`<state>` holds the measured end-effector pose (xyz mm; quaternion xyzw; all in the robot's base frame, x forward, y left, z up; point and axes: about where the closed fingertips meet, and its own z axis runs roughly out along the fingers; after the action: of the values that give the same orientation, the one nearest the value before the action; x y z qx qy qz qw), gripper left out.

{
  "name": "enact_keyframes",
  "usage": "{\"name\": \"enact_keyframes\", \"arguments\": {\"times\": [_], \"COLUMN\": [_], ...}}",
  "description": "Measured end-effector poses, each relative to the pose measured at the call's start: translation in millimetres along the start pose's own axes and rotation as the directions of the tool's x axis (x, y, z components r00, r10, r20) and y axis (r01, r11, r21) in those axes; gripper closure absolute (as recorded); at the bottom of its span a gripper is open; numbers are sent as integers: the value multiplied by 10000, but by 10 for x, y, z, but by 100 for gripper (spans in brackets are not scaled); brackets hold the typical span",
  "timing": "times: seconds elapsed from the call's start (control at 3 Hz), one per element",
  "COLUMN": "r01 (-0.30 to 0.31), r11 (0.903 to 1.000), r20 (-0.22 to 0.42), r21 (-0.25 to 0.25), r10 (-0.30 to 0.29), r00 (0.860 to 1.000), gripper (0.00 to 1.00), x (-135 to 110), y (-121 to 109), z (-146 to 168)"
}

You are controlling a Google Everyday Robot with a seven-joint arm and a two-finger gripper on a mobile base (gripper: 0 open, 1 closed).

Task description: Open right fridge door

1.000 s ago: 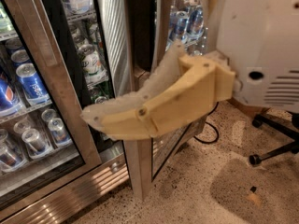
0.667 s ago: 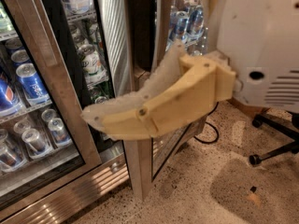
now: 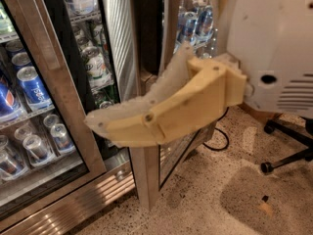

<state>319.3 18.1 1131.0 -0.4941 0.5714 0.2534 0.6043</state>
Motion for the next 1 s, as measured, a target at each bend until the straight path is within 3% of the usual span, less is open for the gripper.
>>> {"name": "enact_keyframes", "arguments": {"times": [1.0], "r01": [0], "r11": [10000], "r20": [0], "r21": [0], "r10": [0], "r00": [10000], "gripper": [0], "x": [0], "y": [0], "z": [0]}}
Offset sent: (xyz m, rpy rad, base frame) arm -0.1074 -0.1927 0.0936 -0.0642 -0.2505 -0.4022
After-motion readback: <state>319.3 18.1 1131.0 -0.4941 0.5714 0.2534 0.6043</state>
